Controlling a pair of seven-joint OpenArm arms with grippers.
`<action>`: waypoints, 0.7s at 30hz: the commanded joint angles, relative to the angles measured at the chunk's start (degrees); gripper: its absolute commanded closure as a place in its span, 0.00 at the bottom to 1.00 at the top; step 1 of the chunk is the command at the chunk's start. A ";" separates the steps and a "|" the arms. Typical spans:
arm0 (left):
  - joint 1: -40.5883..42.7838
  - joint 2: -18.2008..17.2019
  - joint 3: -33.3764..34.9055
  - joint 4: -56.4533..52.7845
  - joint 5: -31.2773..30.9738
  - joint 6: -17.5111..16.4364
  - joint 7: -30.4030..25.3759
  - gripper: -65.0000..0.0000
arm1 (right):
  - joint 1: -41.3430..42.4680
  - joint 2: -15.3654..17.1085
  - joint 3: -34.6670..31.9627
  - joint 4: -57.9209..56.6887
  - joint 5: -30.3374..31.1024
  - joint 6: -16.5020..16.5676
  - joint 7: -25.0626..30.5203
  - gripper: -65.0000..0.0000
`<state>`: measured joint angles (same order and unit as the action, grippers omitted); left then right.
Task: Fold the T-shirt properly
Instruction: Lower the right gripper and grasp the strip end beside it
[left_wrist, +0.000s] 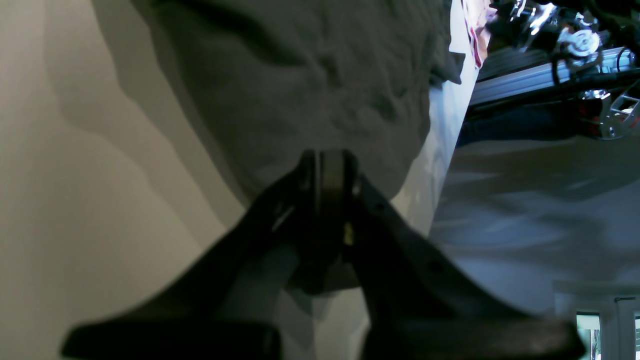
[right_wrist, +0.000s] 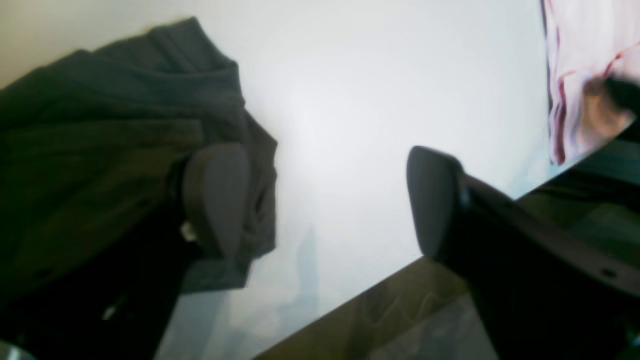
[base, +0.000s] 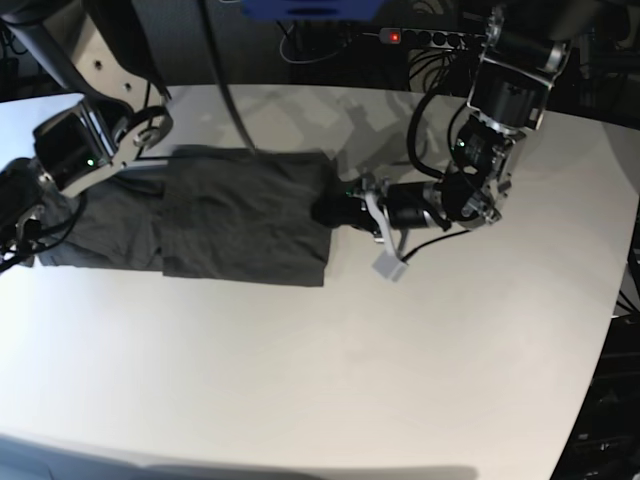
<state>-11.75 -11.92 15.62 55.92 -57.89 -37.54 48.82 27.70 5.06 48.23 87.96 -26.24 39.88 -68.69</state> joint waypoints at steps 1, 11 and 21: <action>0.01 -0.87 -0.19 -0.76 2.28 2.68 0.98 0.97 | 1.00 2.10 -0.54 0.87 2.55 0.12 -1.42 0.21; 0.01 -0.96 -0.28 -0.84 2.28 2.68 0.98 0.97 | -1.02 10.46 -3.26 -7.92 22.24 0.12 -8.19 0.22; 0.01 -0.96 -0.28 -0.84 2.11 2.68 0.98 0.97 | -3.22 11.86 -2.82 -10.38 31.91 0.12 -8.19 0.22</action>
<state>-11.75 -11.92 15.53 55.86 -57.93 -37.54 48.80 22.96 15.75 45.58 76.75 4.43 39.86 -76.55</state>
